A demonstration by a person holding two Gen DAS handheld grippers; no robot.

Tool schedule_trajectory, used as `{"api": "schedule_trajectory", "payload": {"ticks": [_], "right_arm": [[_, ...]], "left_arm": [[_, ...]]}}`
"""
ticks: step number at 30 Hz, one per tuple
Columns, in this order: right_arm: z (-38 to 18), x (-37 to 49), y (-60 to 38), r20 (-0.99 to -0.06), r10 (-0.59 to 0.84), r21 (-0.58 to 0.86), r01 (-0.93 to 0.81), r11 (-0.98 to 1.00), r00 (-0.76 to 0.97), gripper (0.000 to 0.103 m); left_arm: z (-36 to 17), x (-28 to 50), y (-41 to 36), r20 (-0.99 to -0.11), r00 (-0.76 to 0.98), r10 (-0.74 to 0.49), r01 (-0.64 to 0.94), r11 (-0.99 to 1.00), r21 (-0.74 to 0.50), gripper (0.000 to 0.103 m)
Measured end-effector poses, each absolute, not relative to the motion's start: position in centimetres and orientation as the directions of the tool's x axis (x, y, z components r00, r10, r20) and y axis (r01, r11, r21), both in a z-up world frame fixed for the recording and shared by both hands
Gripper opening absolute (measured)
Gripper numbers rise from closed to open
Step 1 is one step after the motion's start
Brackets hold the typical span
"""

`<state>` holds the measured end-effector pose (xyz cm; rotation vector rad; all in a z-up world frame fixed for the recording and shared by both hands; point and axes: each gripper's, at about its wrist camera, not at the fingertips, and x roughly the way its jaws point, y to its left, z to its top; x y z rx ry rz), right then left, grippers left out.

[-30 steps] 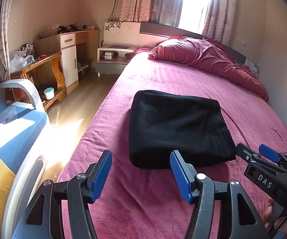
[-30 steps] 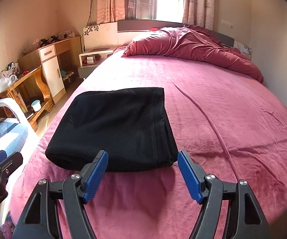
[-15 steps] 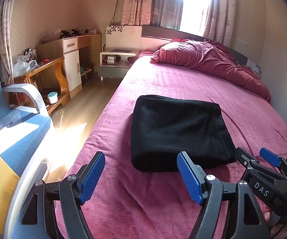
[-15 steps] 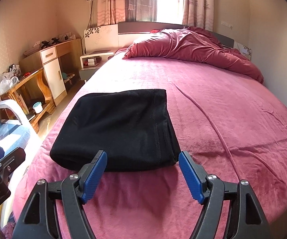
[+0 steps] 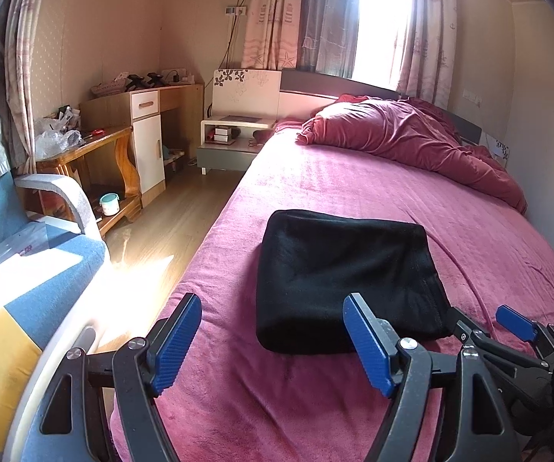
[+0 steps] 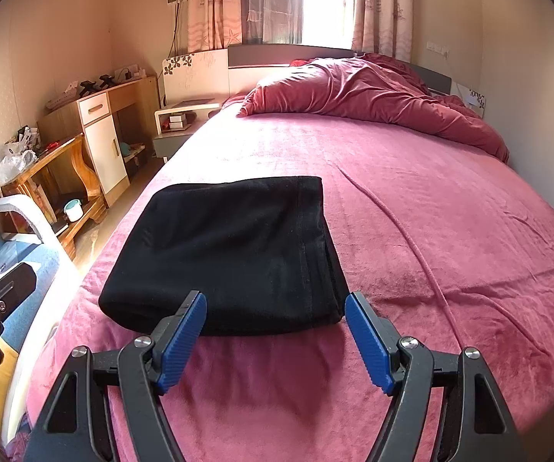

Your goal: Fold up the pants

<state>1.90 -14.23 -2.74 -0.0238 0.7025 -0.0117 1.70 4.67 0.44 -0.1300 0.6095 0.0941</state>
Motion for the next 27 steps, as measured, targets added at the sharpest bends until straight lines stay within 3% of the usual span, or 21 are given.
{"api": "schedule_trajectory", "payload": {"ticks": [27], "right_arm": [[-2.89,1.71,-14.1,-0.646,-0.019,-0.031,-0.001,1.0,0.763,0.075]], "left_arm": [[0.42,1.52,5.23,-0.584,0.807,0.083,-0.162,0.983,-0.084,0.077]]}}
